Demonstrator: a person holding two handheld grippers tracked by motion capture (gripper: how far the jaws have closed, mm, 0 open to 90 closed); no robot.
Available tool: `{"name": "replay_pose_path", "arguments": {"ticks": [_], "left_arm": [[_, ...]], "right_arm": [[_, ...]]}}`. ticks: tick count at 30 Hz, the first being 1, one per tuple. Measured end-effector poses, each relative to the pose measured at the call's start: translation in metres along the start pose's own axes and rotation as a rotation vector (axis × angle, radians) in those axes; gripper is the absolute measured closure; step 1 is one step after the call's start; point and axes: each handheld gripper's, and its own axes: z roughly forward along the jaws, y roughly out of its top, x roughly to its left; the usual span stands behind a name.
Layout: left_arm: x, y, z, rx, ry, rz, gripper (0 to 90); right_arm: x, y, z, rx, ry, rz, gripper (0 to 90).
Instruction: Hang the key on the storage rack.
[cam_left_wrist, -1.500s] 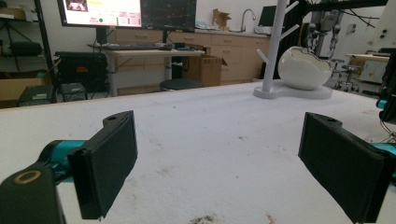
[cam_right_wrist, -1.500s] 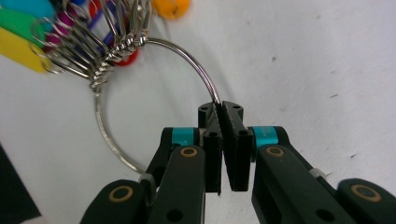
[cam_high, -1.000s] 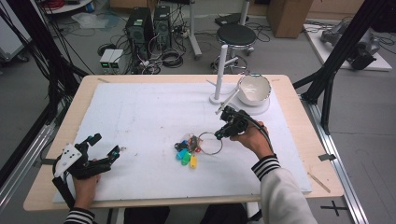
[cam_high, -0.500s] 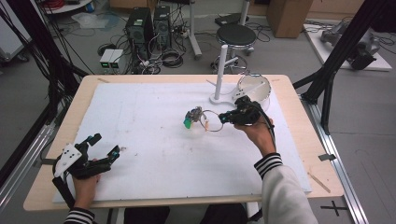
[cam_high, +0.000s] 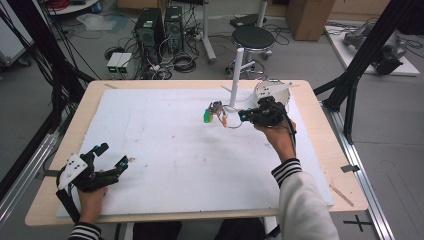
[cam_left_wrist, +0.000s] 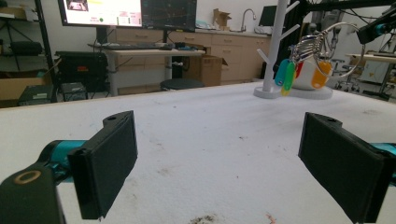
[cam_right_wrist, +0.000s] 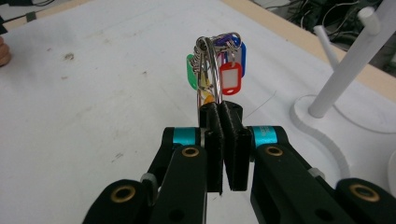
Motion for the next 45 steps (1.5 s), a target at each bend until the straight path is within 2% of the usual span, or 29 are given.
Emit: {"name": "replay_pose_path", "arguments": {"ticks": [6,19,21,28,32,45], "left_arm": [[0.000,0.000,0.000,0.001,0.001,-0.001,12.1],[0.000,0.000,0.000,0.001,0.001,-0.001,12.1],[0.000,0.000,0.000,0.002,0.000,-0.001,12.1],[0.000,0.000,0.000,0.002,0.001,0.001,12.1],[0.000,0.000,0.000,0.001,0.000,-0.001,12.1],[0.000,0.000,0.000,0.003,0.002,0.001,12.1]], "right_arm": [[-0.010,0.009,-0.001,-0.041,-0.022,0.000,88.8],[-0.034,0.022,0.000,-0.077,-0.070,0.022,88.7],[-0.037,0.023,0.001,-0.080,-0.075,0.035,88.7],[-0.044,0.025,0.006,-0.078,-0.088,0.032,88.7],[-0.048,0.024,0.011,-0.065,-0.094,0.047,88.7],[-0.061,0.018,0.018,-0.073,-0.116,0.072,88.7]]}}
